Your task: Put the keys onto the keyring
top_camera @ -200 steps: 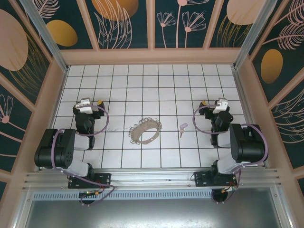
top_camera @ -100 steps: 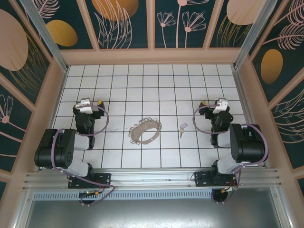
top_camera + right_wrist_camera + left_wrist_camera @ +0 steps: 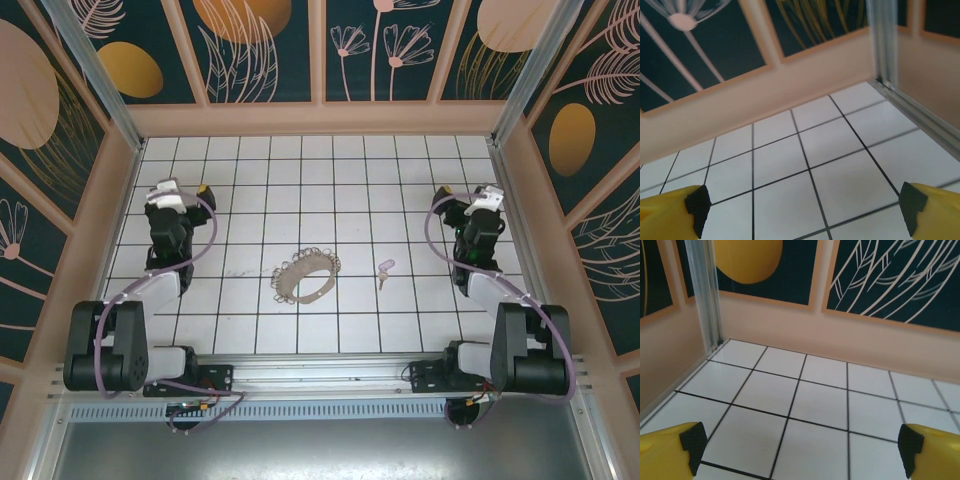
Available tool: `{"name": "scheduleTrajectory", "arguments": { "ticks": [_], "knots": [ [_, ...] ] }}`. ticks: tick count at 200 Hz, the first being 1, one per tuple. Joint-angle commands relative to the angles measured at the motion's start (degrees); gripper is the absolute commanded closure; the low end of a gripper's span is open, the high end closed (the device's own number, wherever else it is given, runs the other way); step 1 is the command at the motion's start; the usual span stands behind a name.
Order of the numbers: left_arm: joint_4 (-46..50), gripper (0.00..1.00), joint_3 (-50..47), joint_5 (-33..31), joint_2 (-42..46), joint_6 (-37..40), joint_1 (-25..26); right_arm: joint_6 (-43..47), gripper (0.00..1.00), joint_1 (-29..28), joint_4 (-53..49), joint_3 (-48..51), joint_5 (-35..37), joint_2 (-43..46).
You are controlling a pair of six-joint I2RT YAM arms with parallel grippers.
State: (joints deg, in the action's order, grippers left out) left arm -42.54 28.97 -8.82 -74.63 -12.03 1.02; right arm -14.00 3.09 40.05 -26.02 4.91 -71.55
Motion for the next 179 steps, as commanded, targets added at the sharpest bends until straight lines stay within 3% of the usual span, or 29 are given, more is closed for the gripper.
{"name": "scheduleTrajectory", "arguments": {
  "ticks": [1, 18, 38, 70, 109, 151, 179],
  "knots": [
    [16.0, 0.01, 5.4, 4.0, 2.2, -13.2, -0.3, -9.8, 0.01, 1.9, -14.4, -5.4, 2.2, -0.7],
    [20.4, 0.01, 7.0, 11.1, 2.9, -19.4, -0.2, -9.3, 0.04, 2.1, -17.7, -7.4, -3.6, -2.3],
    [23.2, 0.01, 7.0, 21.2, 3.8, -21.7, 1.3, -8.5, 0.12, 1.2, -19.7, -7.3, -10.5, -2.1],
    [26.5, 0.02, 4.9, 26.2, 6.5, -19.2, 9.3, -8.7, 0.19, -2.2, -24.6, -6.1, -15.0, 0.2],
    [27.3, 0.01, 2.5, 23.4, 6.6, -17.4, 18.4, -10.1, 0.21, -6.2, -25.1, -1.9, -15.4, 4.3],
    [27.9, 0.01, 6.4, 19.2, -0.2, -10.5, 28.5, -14.0, 0.18, -8.0, -24.9, 0.4, -14.2, 5.8],
    [31.2, 0.13, 11.8, 18.1, -6.5, -6.0, 33.1, -14.4, 0.20, -8.2, -23.1, 2.2, -16.8, 5.3]
  ]
}}
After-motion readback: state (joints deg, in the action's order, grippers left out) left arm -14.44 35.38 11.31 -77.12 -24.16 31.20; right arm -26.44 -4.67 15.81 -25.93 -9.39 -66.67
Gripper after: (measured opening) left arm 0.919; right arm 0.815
